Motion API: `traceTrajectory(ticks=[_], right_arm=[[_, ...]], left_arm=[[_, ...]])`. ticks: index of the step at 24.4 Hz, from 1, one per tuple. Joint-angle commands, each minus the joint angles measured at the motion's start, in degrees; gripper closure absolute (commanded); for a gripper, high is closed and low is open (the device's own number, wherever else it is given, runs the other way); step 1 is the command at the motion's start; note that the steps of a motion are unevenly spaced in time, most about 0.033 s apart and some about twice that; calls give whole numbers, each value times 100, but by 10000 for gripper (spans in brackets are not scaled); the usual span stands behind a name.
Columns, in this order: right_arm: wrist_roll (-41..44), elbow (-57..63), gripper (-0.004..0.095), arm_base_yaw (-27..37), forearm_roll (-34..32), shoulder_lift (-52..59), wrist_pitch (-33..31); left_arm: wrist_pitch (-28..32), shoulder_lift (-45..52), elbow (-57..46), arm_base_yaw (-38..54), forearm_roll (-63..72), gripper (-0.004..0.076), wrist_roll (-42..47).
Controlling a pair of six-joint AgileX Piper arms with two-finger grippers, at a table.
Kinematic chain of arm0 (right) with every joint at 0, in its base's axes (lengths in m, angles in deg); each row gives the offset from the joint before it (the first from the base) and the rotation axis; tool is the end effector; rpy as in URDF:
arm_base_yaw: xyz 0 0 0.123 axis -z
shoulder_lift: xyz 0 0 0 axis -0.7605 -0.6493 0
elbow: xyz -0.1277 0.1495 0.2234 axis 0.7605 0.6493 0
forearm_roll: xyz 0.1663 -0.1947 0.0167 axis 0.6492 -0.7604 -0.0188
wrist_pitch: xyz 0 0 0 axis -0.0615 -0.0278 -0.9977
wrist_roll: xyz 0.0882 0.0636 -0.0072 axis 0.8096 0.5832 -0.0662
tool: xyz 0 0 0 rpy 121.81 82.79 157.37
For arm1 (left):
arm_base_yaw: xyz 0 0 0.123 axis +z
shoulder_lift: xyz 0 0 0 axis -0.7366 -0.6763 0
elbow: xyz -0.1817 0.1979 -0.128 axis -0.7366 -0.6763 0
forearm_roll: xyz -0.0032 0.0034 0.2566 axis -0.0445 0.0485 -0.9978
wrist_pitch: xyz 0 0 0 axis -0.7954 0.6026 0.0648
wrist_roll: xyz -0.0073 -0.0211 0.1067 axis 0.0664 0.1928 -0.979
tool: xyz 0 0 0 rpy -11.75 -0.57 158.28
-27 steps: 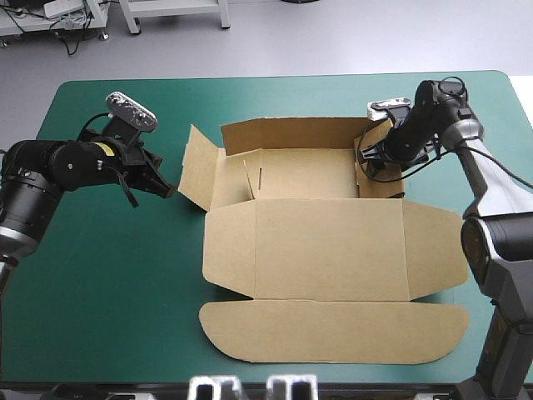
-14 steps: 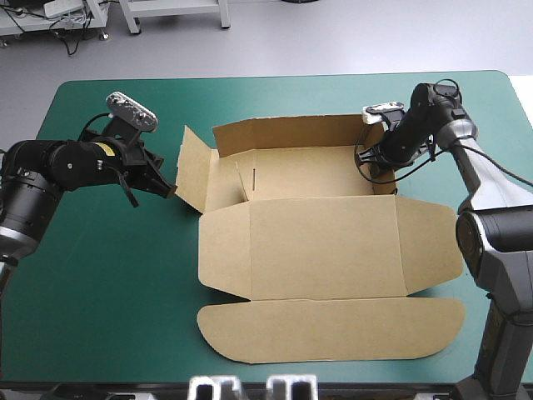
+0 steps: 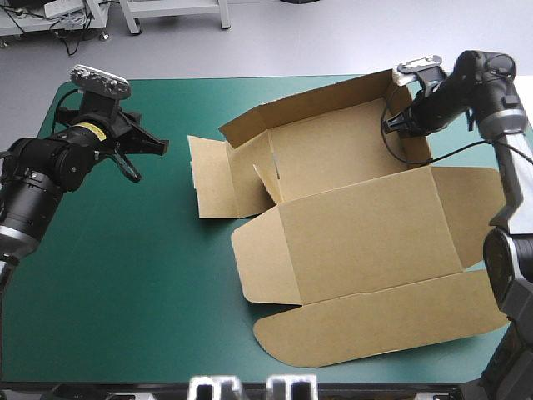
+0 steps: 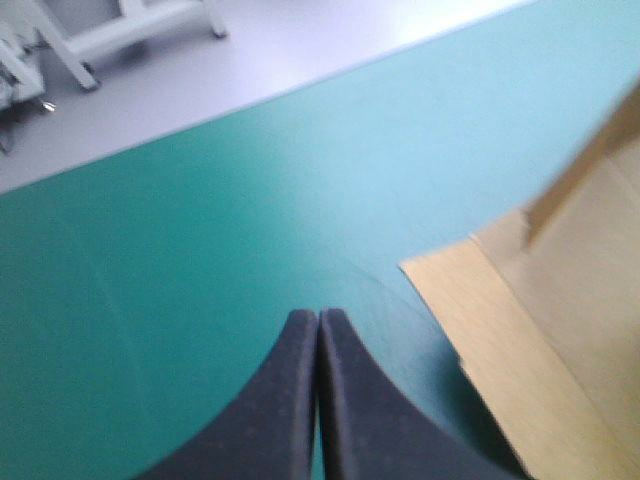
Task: Fold the box
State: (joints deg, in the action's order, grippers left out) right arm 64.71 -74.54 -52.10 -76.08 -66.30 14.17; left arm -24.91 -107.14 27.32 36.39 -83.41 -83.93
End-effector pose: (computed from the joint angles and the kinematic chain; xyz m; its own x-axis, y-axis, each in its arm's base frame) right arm 0.4230 0.0374 0.3498 -0.8237 -0.3187 -0.4690 -0.3692 0.9292 0.0169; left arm 0.2990 -0.0543 0.4146 -0.4284 0.3069 -0.8499 0.2600 0.9426 0.2094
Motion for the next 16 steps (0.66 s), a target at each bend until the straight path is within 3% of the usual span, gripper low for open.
traceTrajectory(ticks=[1,3,6,11,16], right_arm=[[-297,-200,927,444,661,651,-49],[-400,-200,927,669,980,796,-49],[-505,-200,927,818,1072,949,-49],[-546,-200,927,818,1162,1008,-49],[-734,-200,927,818,1647,1008,-49]], left_arm=[[843,-2,154,-5,-900,732,966],[733,-219,154,172,-999,719,1196],[720,-610,154,859,-88,616,1032],[255,-1089,154,1817,2514,402,-793],[-405,-1561,154,2276,4776,367,-2852]])
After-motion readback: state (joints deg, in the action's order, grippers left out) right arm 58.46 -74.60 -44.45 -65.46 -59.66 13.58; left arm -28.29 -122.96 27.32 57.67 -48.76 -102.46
